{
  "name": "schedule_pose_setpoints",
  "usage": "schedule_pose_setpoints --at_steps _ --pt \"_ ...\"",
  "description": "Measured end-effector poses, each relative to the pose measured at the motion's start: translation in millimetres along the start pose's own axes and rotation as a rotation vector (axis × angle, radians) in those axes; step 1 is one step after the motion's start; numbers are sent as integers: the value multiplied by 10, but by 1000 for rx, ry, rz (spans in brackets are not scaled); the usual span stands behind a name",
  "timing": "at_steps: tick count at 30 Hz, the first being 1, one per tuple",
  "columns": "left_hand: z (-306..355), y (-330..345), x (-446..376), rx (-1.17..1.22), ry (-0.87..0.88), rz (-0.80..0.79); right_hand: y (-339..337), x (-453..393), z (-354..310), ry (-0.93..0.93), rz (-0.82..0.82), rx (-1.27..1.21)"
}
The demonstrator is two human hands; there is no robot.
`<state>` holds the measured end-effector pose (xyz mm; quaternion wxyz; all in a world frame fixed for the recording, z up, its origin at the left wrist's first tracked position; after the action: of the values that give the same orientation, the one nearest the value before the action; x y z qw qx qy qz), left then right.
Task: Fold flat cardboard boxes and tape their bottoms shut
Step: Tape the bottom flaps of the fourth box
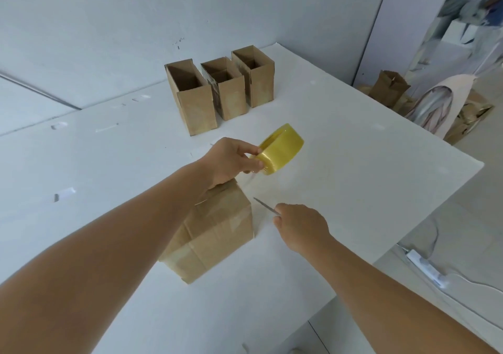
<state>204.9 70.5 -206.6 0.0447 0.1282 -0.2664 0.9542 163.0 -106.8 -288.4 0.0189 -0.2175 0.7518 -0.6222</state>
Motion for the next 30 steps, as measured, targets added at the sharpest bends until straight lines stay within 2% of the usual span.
schedule_pose_setpoints --at_steps 5,6,8,11,15,19,26,30 --pt "9 1 11 17 -10 -8 169 -75 -6 70 1 -96" --pt "10 -1 14 21 -8 -6 119 -87 -9 90 33 -206" --pt "17 -1 18 33 -1 -2 -23 -90 -60 109 53 -591" --pt "35 15 16 42 11 -3 -233 -42 -320 88 -24 -1137" --pt "36 23 14 69 18 -7 -256 -78 -569 176 -75 -1483" --pt "12 29 5 97 4 -13 -205 -119 -619 300 35 -1604" --pt "22 4 15 254 57 78 -138 -76 -716 344 166 -1541" --pt "43 -88 130 441 114 224 -139 -77 -724 329 178 -1526"
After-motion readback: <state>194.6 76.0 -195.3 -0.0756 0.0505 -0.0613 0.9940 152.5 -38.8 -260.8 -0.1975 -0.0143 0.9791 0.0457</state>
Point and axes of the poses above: each hand's wrist, its own x-axis away from the middle knuckle, its own y-axis out of the palm, z = x × y, the point moved 1 cm from there along -x, towards the middle knuckle, and after that the axes turned 2 degrees about -z, right-handed, at the moved point
